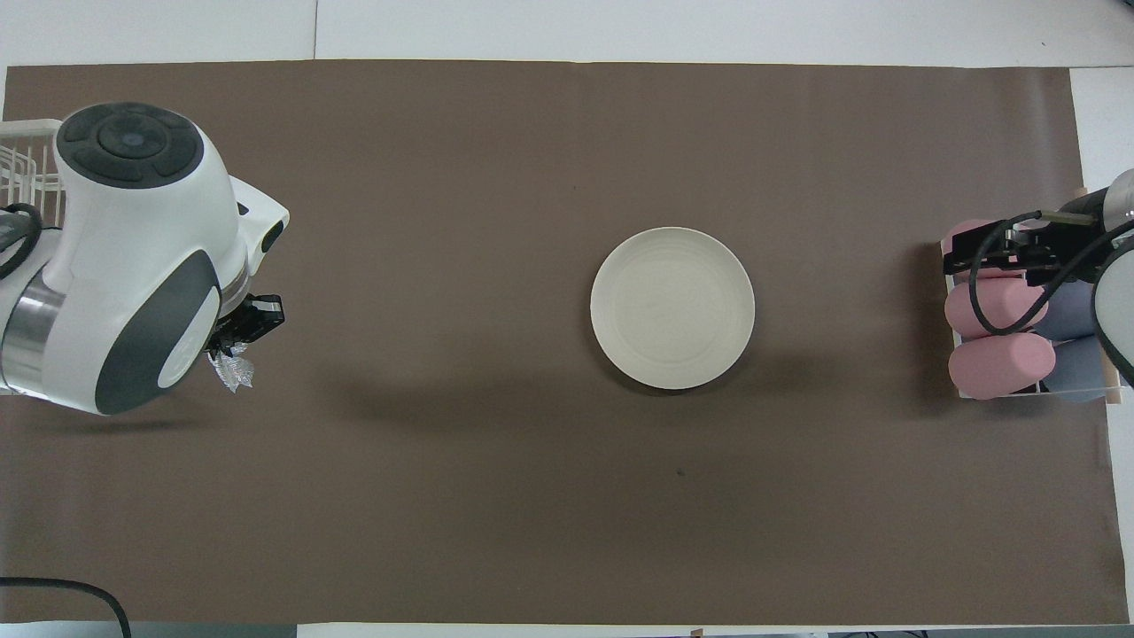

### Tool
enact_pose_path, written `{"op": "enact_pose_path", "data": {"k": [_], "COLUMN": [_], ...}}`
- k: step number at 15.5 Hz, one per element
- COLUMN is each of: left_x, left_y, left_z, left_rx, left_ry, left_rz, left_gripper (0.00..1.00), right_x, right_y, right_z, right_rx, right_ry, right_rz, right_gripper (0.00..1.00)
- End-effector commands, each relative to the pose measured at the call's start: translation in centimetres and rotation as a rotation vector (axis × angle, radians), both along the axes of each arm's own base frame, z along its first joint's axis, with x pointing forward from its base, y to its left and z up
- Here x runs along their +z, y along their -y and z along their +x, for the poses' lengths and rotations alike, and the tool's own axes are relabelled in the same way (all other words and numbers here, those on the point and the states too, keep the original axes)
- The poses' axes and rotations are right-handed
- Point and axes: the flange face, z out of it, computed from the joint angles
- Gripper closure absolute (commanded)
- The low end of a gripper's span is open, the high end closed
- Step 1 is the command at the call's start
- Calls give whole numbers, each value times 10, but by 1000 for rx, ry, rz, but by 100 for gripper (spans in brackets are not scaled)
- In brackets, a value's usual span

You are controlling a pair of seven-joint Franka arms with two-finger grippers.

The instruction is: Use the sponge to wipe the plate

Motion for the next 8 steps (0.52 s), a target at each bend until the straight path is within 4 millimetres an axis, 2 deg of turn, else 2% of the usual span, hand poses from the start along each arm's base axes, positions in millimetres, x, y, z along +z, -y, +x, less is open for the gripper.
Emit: {"op": "enact_pose_path", "data": {"k": [1, 4, 6, 8], "left_x": [9, 17, 3, -10], "left_y": [-3, -22, -26, -39], "left_z": [8, 25, 41, 62], "left_rx": [9, -28, -84, -122], "left_ry": [-11, 49, 77, 103], "left_rz": [173, 405, 566, 676], "left_gripper": [100, 100, 100, 100], "right_x": [0, 1, 1, 7], "right_y": [-2, -3, -10, -15], "right_z": [0, -1, -2, -6], "right_rx": [23, 15, 19, 27], "right_ry": [-9, -4, -16, -16], "right_rz": [-18, -19, -18, -16], "right_gripper": [0, 0, 0, 0]}}
